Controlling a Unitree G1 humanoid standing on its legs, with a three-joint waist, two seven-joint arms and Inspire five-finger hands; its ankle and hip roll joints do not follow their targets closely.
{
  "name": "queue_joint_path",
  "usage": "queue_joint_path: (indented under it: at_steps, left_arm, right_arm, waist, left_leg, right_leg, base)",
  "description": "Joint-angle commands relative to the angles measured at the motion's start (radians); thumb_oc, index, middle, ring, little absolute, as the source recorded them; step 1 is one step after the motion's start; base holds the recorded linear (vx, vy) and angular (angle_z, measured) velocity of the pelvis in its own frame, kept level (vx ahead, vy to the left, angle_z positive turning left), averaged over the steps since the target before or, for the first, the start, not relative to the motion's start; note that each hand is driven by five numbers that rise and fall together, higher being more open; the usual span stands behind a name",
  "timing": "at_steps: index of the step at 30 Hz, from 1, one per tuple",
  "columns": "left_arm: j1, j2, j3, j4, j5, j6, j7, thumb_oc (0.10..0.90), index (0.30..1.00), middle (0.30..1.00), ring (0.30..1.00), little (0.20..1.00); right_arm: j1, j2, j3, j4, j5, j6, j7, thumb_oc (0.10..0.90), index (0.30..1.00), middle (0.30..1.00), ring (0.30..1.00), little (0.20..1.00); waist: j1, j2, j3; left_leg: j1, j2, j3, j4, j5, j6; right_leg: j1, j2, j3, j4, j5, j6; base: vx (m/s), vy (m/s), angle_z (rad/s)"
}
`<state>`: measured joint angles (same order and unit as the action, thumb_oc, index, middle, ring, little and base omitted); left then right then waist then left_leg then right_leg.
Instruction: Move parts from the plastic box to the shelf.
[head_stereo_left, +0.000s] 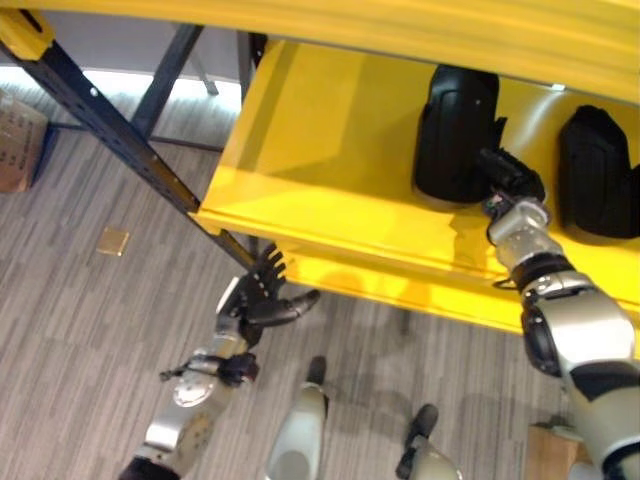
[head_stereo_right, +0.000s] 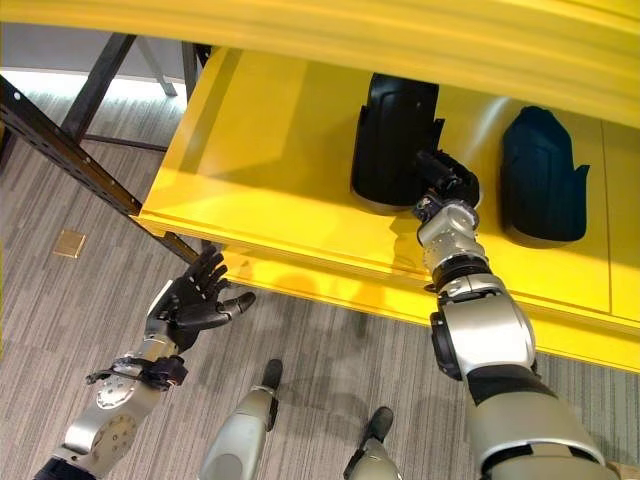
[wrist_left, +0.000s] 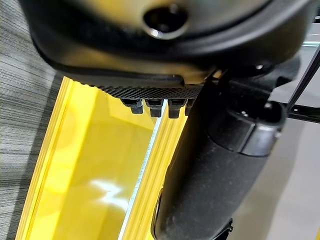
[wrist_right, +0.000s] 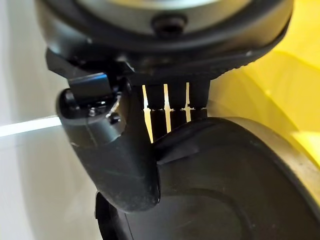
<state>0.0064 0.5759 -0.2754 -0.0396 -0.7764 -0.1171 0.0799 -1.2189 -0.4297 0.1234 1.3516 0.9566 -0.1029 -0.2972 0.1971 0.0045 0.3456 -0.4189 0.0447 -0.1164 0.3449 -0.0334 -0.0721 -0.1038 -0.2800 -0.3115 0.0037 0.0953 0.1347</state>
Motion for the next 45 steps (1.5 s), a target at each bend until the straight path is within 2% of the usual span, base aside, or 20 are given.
queue_joint_path:
  at_steps: [1, 23, 24, 25, 39, 45]
  left_arm:
    - [-0.068, 0.022, -0.009, -0.090, 0.003, -0.111, 0.001, 0.900, 1.000, 1.000, 1.000, 1.000]
    - [-0.085, 0.017, -0.033, -0.074, 0.003, -0.115, 0.015, 0.900, 1.000, 1.000, 1.000, 1.000]
    - [-0.087, 0.014, -0.038, -0.071, 0.003, -0.113, 0.017, 0.900, 1.000, 1.000, 1.000, 1.000]
    - [-0.089, 0.014, -0.041, -0.071, 0.005, -0.113, 0.019, 0.900, 1.000, 1.000, 1.000, 1.000]
    - [-0.096, 0.019, -0.043, -0.066, 0.002, -0.116, 0.034, 0.900, 1.000, 1.000, 1.000, 1.000]
    - [-0.082, 0.016, -0.026, -0.065, -0.001, -0.117, 0.048, 0.900, 1.000, 1.000, 1.000, 1.000]
  right_arm:
    - [-0.051, -0.005, -0.005, -0.026, 0.048, -0.046, -0.006, 0.400, 0.300, 0.300, 0.300, 0.300]
    - [-0.032, 0.023, -0.023, -0.002, 0.044, -0.041, -0.036, 0.400, 0.300, 0.300, 0.300, 0.300]
    - [-0.028, 0.027, -0.039, 0.001, 0.066, -0.048, -0.045, 0.553, 0.514, 0.514, 0.514, 0.514]
    - [-0.023, 0.035, -0.060, -0.002, 0.091, -0.059, -0.052, 0.900, 1.000, 1.000, 1.000, 1.000]
    - [0.016, 0.092, -0.093, -0.083, 0.113, -0.110, -0.097, 0.900, 1.000, 1.000, 1.000, 1.000]
    - [0.048, 0.128, -0.053, -0.234, 0.059, -0.146, -0.124, 0.900, 1.000, 1.000, 1.000, 1.000]
  waist:
    - [0.027, 0.022, -0.027]
    - [0.024, 0.025, -0.014]
    - [0.022, 0.026, -0.014]
    - [0.021, 0.026, -0.015]
    - [0.011, 0.031, -0.018]
    - [-0.011, 0.020, -0.014]
  left_leg:
    - [0.036, -0.008, 0.043, -0.072, 0.013, 0.051]
    - [0.041, -0.006, 0.048, -0.070, 0.010, 0.054]
    - [0.042, -0.004, 0.047, -0.072, 0.010, 0.053]
    - [0.041, -0.004, 0.048, -0.071, 0.010, 0.053]
    - [0.038, -0.007, 0.046, -0.071, 0.011, 0.055]
    - [0.040, -0.001, 0.055, -0.083, 0.023, 0.056]
  right_leg:
    - [-0.007, -0.011, 0.010, 0.213, -0.149, -0.012]
    - [-0.015, -0.011, 0.019, 0.222, -0.148, -0.013]
    - [-0.015, -0.011, 0.019, 0.224, -0.149, -0.013]
    - [-0.016, -0.010, 0.020, 0.223, -0.148, -0.014]
    - [-0.024, -0.013, 0.027, 0.228, -0.143, -0.013]
    - [-0.035, -0.010, 0.038, 0.226, -0.132, -0.016]
  base:
    - [0.00, 0.000, 0.00]
    - [0.00, 0.000, 0.00]
    - [0.00, 0.000, 0.00]
    - [0.00, 0.000, 0.00]
    - [0.00, 0.000, 0.00]
    - [-0.01, 0.002, 0.00]
